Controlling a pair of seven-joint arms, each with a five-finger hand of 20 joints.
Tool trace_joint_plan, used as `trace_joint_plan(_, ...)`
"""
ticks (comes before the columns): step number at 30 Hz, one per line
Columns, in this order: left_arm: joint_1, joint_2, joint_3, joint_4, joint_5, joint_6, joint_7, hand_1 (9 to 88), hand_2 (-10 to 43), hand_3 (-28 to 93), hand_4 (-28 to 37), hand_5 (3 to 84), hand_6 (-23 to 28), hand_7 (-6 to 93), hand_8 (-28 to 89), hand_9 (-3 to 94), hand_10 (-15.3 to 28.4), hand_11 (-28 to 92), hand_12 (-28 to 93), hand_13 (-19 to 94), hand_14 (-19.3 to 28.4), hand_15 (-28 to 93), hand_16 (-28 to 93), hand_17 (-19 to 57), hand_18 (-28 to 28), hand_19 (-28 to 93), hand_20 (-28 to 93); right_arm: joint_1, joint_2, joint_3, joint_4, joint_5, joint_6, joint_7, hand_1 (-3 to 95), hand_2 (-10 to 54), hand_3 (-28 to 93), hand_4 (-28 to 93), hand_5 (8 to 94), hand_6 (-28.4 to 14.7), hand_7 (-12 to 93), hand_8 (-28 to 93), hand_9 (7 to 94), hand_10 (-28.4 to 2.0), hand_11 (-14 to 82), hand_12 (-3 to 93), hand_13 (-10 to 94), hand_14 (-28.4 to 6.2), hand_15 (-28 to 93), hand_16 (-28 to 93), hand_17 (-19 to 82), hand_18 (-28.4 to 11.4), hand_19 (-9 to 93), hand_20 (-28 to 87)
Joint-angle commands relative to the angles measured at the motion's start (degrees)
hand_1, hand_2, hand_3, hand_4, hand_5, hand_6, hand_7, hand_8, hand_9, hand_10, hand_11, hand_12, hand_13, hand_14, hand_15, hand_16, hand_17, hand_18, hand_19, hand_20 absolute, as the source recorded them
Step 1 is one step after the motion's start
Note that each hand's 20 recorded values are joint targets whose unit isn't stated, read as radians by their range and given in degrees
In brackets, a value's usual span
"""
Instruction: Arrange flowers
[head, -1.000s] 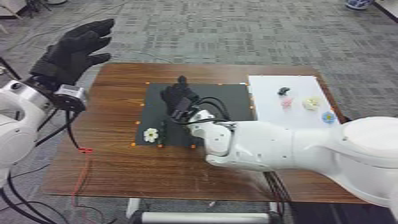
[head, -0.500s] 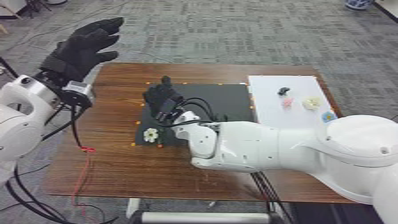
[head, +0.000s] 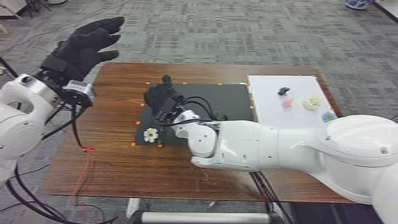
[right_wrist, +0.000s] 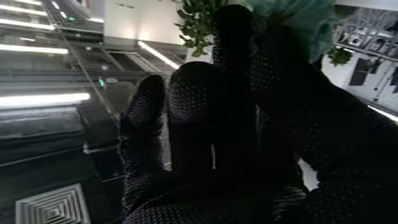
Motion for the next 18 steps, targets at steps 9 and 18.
trace_joint_plan(9, 0.13, -0.44, -0.81, -0.07, -0.11, -0.35, -0.2, 22.9, -5.7, 68, -28.3, 18.7, 1.6, 17.0, -9, 10.2, 7.1, 8, 19, 0, 9.0, 24, -1, -18.3, 18.1, 34, 8, 1.23, 0.97, 1.79, -0.97, -0.09, -2.26, -1.33, 39.7, -9.5, 84, -28, 69.9, 8.6, 40, -11, 72.5, -5.3, 20.1, 42.4, 55, -7.0, 74, 37, 19, -18.5, 74, 55)
trace_joint_plan(18, 0.96, -0.44, -1.41, -0.39, -0.11, -0.06, -0.07, 23.0, -5.6, 68, -28.3, 18.7, 1.6, 17.1, -9, 10.3, 7.2, 9, 19, 0, 9.0, 24, -1, -18.3, 18.1, 34, 8, 1.96, 1.47, 1.54, -1.76, 0.12, -2.33, -1.25, 36.6, -9.5, 86, -28, 65.8, 8.7, 40, -12, 64.4, -6.9, 31.5, 30.9, 53, -7.7, 75, 36, 18, -18.7, 73, 55)
